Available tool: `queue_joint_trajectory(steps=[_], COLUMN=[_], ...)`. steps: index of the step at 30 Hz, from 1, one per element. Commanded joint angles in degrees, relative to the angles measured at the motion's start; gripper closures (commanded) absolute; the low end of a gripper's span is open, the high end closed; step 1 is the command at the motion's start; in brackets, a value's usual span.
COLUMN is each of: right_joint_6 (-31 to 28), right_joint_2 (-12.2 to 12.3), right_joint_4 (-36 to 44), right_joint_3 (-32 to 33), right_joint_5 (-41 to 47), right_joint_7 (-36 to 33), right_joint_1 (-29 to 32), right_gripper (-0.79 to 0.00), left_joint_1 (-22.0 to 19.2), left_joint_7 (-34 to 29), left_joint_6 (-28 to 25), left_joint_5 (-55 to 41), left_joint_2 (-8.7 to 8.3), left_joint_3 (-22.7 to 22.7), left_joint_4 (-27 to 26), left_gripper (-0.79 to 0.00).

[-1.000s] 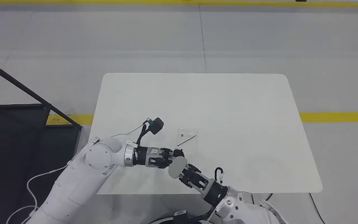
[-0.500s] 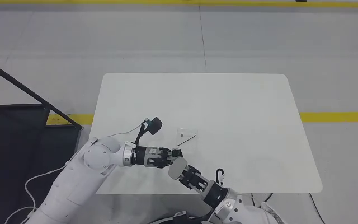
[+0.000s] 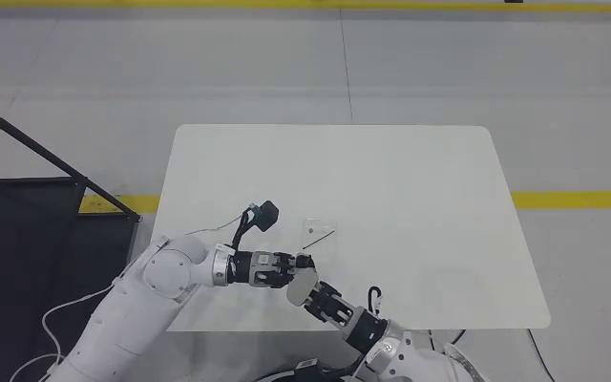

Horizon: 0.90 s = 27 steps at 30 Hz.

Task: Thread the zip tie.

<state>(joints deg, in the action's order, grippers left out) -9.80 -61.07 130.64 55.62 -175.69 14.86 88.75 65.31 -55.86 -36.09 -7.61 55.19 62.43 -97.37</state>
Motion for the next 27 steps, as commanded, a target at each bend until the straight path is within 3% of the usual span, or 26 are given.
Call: queue_joint_trajectory(steps=[1,15,27], right_joint_6=[-0.2,0.9,-0.6], right_joint_2=[0.0,1.8,5.0], right_joint_4=[0.0,0.5,0.7], right_joint_3=[0.1,1.2,-3.5], right_joint_5=[-0.3,-0.3,-0.3], right_joint_7=[-1.0,-3.3,-7.4], right_joint_1=[0.1,-0.3,-4.2], right_gripper=[0.000,0.000,0.000], left_joint_1=[0.4,2.9,3.1], left_joint_7=[1.1,4.5,4.9], left_joint_6=[-0.4,-7.6,-6.7], left_joint_5=[1.7,7.7,6.9], left_joint_2=[-0.02,-0.51,-0.75], left_joint_3=[0.2,1.8,1.5], left_joint_4=[-0.4,-2.8,-2.8], left_gripper=[0.000,0.000,0.000])
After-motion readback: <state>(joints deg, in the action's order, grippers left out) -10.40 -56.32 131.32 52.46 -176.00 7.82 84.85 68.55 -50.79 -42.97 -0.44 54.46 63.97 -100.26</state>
